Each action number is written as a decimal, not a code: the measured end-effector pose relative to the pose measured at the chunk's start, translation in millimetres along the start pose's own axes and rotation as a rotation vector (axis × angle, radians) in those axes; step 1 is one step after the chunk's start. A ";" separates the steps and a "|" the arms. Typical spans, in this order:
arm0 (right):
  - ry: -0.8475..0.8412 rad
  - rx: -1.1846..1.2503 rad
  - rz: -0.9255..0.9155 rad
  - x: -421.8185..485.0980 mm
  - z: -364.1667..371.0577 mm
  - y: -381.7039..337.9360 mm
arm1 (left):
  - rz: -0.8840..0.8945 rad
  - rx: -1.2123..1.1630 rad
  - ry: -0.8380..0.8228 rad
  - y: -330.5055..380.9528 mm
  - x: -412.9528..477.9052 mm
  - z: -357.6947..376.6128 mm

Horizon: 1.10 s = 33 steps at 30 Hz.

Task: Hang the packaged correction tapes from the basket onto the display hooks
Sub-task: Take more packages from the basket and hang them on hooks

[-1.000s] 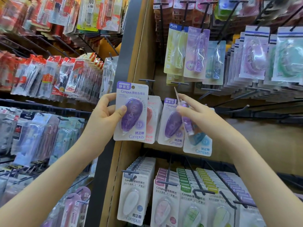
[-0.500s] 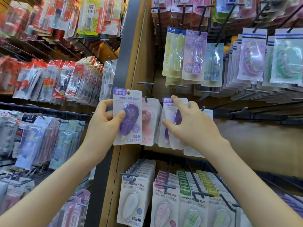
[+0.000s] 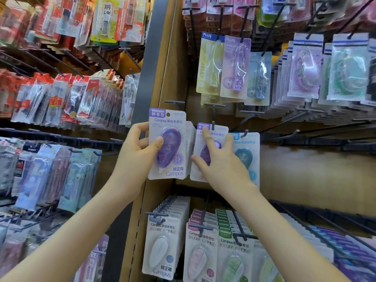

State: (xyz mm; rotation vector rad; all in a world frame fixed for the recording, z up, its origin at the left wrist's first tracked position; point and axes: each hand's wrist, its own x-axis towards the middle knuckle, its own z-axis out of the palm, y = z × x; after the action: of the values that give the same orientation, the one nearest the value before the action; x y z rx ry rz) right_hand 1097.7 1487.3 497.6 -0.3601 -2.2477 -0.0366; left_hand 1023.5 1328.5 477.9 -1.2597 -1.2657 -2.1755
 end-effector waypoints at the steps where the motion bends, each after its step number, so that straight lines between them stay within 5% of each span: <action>1: -0.011 0.022 -0.002 -2.6 -3.0 2.1 | -0.012 -0.010 -0.015 -1.0 -1.1 3.4; 10: 0.578 0.054 -0.164 -18.9 -11.6 58.3 | -0.105 -0.092 -0.131 -4.1 -0.4 50.2; 19: 0.325 0.245 -0.121 -20.4 -16.4 64.2 | -0.136 0.021 -0.066 -13.1 10.5 77.4; 24: 0.192 0.044 0.000 -15.5 -11.2 64.5 | 0.007 0.301 -0.030 -22.8 13.5 78.3; 30: 0.166 0.126 -0.001 -17.9 -3.8 71.6 | 0.313 1.020 0.035 -33.5 8.3 88.3; 33: 0.217 0.121 0.006 -19.7 -3.5 69.1 | 0.715 1.167 0.090 -46.7 12.6 88.5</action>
State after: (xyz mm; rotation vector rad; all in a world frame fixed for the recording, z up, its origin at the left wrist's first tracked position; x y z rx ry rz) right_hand 1130.9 1548.1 478.5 -0.2829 -2.0235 0.0607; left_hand 1033.4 1428.7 482.4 -0.8432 -1.3756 -0.7223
